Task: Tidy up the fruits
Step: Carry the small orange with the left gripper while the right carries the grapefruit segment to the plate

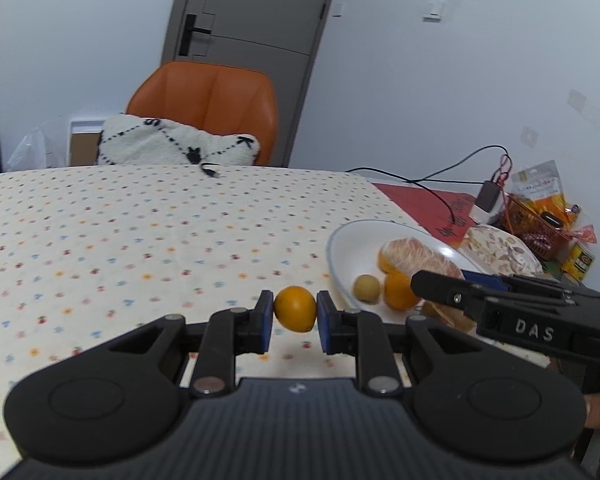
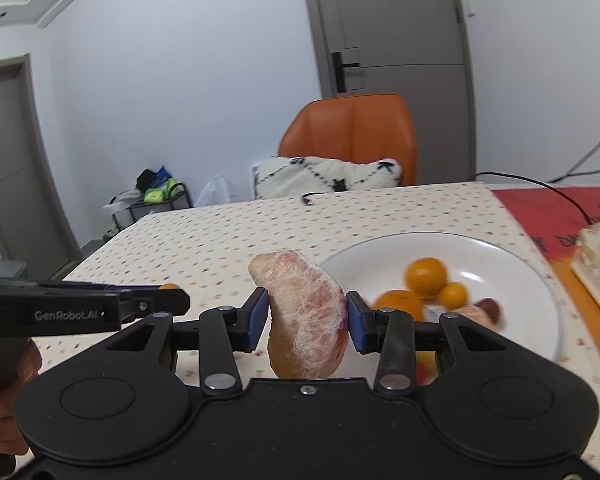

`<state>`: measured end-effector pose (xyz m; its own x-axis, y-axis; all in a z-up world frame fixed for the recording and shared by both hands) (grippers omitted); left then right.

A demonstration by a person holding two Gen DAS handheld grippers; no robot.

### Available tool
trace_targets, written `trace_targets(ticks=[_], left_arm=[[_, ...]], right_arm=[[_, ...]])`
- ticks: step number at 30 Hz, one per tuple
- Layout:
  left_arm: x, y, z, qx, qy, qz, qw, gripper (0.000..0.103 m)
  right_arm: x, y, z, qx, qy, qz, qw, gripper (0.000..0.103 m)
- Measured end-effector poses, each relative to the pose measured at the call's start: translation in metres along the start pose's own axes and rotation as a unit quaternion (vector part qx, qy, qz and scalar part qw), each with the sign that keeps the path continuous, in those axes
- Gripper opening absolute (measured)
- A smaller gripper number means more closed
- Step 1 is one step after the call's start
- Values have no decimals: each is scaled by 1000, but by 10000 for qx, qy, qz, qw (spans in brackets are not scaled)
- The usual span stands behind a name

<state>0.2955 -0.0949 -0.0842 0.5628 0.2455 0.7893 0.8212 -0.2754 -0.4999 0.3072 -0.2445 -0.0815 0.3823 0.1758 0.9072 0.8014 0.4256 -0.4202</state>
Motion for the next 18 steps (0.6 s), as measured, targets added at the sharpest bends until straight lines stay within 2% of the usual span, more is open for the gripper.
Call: trace_targets(ticks=[11,18], left_arm=[[-4,20,-42,-251,272,104,9993,21],[-9,39,-58,-323,354,207,9986,21]], right_arm=[[-9,-12,-59,-681,160,-50,9975,40],[-19,-16,-86,-944,335,-31,9950,40]])
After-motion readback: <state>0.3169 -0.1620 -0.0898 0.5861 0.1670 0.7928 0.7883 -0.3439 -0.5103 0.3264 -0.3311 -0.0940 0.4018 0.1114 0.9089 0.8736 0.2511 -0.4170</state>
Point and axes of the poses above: each gripper's, at about its wrist camera, not at the fingertips, and y roughly the way its jaws point, z to its left, x to its top, the point moved 8 cm from there along y, roughly the way its jaws point, and after that the axes turned 9 degrees about -y, right-handed, at the moved point
